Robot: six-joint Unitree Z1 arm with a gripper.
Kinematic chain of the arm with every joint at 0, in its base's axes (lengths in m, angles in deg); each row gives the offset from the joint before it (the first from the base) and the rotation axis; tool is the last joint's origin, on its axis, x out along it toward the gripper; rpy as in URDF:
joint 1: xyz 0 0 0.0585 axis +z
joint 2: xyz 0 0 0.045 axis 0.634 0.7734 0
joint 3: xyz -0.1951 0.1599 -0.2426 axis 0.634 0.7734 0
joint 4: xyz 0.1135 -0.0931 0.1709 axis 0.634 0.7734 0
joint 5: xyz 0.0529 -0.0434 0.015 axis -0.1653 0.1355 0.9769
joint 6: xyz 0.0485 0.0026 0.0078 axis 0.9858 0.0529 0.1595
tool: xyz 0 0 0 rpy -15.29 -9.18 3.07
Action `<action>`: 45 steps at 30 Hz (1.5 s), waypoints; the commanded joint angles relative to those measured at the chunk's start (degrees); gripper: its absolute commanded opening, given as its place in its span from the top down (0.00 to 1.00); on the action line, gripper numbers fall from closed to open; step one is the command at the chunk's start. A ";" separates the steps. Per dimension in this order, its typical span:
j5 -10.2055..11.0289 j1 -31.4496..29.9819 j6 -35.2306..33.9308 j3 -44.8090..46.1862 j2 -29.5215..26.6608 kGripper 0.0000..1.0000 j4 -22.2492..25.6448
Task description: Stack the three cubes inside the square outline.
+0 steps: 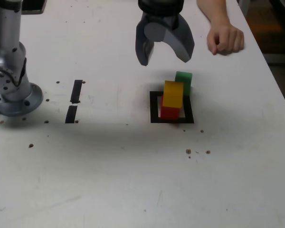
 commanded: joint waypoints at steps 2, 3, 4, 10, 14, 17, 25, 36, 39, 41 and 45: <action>-0.57 0.36 0.84 -1.31 1.66 0.10 0.04; -0.78 0.42 1.09 -1.74 2.27 0.10 0.01; -0.97 0.44 1.26 -2.13 2.85 0.10 -0.03; -1.88 0.44 1.75 -3.34 5.29 0.10 -0.70; -2.30 0.44 1.86 -3.66 6.75 0.10 -0.94; -3.10 0.44 2.00 -3.87 8.03 0.10 -1.17; -5.61 0.45 2.58 -5.48 11.12 0.10 -1.38; -7.68 0.45 2.88 -7.39 13.48 0.37 -0.87; -8.04 0.45 2.77 -7.80 13.73 0.54 -1.09; -8.11 0.45 2.72 -8.01 13.88 0.66 -1.28; -8.05 0.45 2.67 -8.14 13.98 0.86 -1.81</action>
